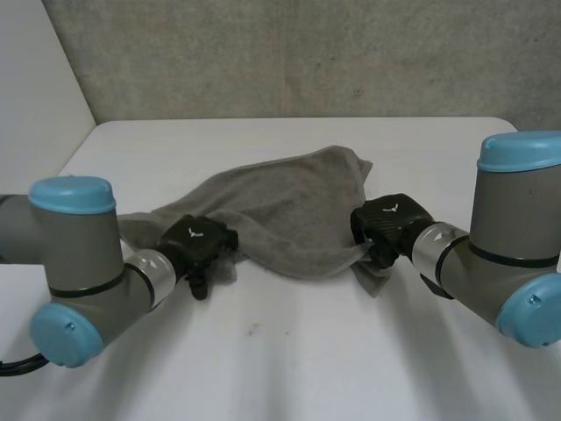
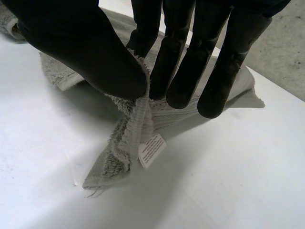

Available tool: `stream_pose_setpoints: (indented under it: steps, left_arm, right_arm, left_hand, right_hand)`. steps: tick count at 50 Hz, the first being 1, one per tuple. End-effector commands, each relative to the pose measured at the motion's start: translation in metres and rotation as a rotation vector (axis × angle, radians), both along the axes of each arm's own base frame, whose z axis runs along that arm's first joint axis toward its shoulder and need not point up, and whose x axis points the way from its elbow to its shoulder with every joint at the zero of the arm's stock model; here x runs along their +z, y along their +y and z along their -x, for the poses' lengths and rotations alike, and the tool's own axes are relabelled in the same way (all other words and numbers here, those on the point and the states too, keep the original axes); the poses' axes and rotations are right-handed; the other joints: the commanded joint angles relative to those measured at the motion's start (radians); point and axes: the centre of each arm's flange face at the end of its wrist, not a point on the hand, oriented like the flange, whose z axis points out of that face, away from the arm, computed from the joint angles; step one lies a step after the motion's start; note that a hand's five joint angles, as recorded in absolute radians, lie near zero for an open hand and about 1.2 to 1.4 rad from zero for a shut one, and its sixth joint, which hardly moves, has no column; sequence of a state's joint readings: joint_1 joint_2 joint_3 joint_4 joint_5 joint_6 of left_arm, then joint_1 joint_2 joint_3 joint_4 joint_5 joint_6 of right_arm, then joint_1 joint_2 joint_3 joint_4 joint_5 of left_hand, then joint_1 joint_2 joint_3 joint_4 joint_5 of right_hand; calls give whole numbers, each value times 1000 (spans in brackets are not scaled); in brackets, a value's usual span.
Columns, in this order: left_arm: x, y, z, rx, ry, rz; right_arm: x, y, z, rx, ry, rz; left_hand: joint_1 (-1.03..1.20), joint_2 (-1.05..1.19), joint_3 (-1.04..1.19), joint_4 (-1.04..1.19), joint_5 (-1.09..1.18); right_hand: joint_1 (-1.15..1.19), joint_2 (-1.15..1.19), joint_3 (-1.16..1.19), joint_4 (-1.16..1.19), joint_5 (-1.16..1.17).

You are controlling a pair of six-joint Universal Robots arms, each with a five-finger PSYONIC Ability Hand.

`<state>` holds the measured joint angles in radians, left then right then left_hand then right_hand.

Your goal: Fold the towel.

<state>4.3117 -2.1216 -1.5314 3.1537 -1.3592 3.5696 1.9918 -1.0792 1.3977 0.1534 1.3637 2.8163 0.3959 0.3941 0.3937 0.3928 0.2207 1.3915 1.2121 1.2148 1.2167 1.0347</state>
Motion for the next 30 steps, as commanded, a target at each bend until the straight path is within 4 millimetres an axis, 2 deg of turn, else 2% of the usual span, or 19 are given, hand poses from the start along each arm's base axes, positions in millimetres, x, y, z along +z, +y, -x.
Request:
stream_pose_setpoints:
  steps: [1, 3, 4, 5, 7, 8, 9, 10, 11, 13, 14, 16, 19, 21, 22, 24, 27, 29, 30]
  left_arm:
    - [-15, -7, -3, -19, -137, 73]
    - [-15, -8, -4, -7, -142, 80]
    - [-12, -8, -5, 7, -143, 90]
    - [-12, -8, -5, 7, -143, 90]
    - [2, -8, -5, 38, -130, 138]
    - [2, -8, -5, 38, -130, 138]
    - [16, -9, -5, 58, -107, 182]
    - [31, -9, -5, 78, -73, 229]
    - [31, -9, -5, 78, -72, 230]
    - [57, -7, -5, 114, 23, 302]
    - [57, -7, -5, 114, 24, 302]
    - [82, -2, -8, 144, 129, 335]
    - [94, 0, -10, 161, 181, 341]
    - [115, 6, -15, 186, 274, 350]
    - [115, 7, -15, 187, 274, 350]
    - [135, 15, -23, 208, 356, 359]
    - [145, 17, -30, 230, 388, 362]
    - [155, 8, -52, 310, 417, 363]
    - [155, 8, -52, 311, 417, 363]
  right_arm:
    - [1, -3, 2, -9, -1, 6]
    - [2, -4, 2, -11, -2, 8]
    - [2, -4, 2, -12, -1, 11]
    - [2, -4, 2, -12, -1, 11]
    - [5, -9, 6, -30, -3, 21]
    - [5, -9, 6, -30, -4, 22]
    - [8, -13, 9, -44, -9, 31]
    - [12, -18, 13, -58, -16, 46]
    - [12, -18, 13, -58, -16, 46]
    - [26, -23, 18, -74, -29, 84]
    - [26, -23, 18, -74, -29, 84]
    - [40, -28, 23, -95, -40, 121]
    - [47, -31, 25, -105, -44, 140]
    - [68, -33, 29, -110, -53, 191]
    - [68, -33, 29, -111, -54, 191]
    - [100, -32, 37, -120, -55, 259]
    - [117, -30, 42, -123, -43, 293]
    - [146, -21, 50, -119, -2, 345]
    - [146, -21, 50, -119, -2, 346]
  left_hand:
    - [32, 33, 34, 35, 32]
    - [141, 142, 143, 144, 141]
    - [405, 407, 407, 408, 406]
    - [408, 409, 410, 411, 408]
    - [867, 869, 869, 870, 868]
    - [869, 870, 871, 872, 869]
    - [999, 1001, 1001, 1002, 1000]
    - [1000, 1002, 1003, 1003, 1001]
    - [1000, 1002, 1003, 1003, 1001]
    - [1000, 1002, 1003, 1003, 1001]
    - [1000, 1002, 1003, 1003, 1001]
    - [1000, 1002, 1003, 1003, 1001]
    - [1000, 1002, 1003, 1003, 1001]
    - [1000, 1002, 1003, 1003, 1001]
    - [1000, 1002, 1003, 1003, 1001]
    - [1000, 1002, 1003, 1003, 1001]
    - [1000, 1002, 1003, 1003, 1001]
    - [1000, 1002, 1003, 1003, 1001]
    - [1000, 1002, 1003, 1003, 1001]
  right_hand:
    - [5, 184, 182, 180, 187]
    - [5, 184, 182, 180, 187]
    - [5, 184, 182, 180, 187]
    - [5, 184, 182, 180, 187]
    - [5, 184, 182, 180, 187]
    - [5, 184, 182, 180, 187]
    - [5, 184, 182, 180, 187]
    - [5, 184, 182, 180, 187]
    - [5, 184, 182, 180, 187]
    - [5, 184, 182, 180, 187]
    - [5, 184, 182, 180, 187]
    - [5, 184, 182, 180, 187]
    - [5, 184, 182, 180, 187]
    - [5, 184, 182, 180, 187]
    - [5, 184, 182, 180, 187]
    - [5, 184, 182, 180, 187]
    - [5, 184, 182, 180, 187]
    - [5, 184, 182, 180, 187]
    - [5, 184, 182, 180, 187]
